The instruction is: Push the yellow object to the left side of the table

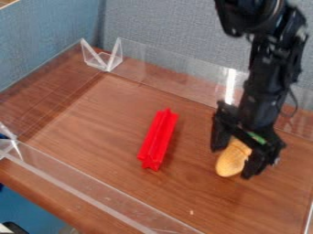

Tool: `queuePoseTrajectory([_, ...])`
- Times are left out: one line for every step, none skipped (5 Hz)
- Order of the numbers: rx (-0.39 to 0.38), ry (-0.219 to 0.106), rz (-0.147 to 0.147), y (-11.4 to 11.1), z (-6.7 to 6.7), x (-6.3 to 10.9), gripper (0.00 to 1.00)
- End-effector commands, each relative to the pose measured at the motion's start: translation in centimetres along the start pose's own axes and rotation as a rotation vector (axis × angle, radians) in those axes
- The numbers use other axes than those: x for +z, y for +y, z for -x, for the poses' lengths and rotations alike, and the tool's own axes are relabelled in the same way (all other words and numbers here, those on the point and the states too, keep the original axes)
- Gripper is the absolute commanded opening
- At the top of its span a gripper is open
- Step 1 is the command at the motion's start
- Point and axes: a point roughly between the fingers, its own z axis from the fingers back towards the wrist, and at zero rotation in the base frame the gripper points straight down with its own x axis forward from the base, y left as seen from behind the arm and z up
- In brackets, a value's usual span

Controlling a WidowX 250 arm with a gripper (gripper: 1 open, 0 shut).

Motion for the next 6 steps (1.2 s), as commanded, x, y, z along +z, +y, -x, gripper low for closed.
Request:
queuePoseTrajectory([-0.020,-0.037,-0.012,0.0,-1.3,0.4,1.00])
queuePoseTrajectory([-0.027,-0.030,-0.016,0.1,-1.4,0.3,0.00])
queuePoseTrajectory([-0.036,-0.034,-0.022,0.0,-1.4,0.5,0.00])
queuePoseTrajectory([-0.045,-0.040,-0.029,0.0,-1.4,0.9,0.00])
queuePoseTrajectory([-0.052,-0.048,-0.035,0.0,-1.3,1.3,0.00])
queuePoseTrajectory([-0.060,-0.055,-0.040,0.0,-1.3,1.5,0.00])
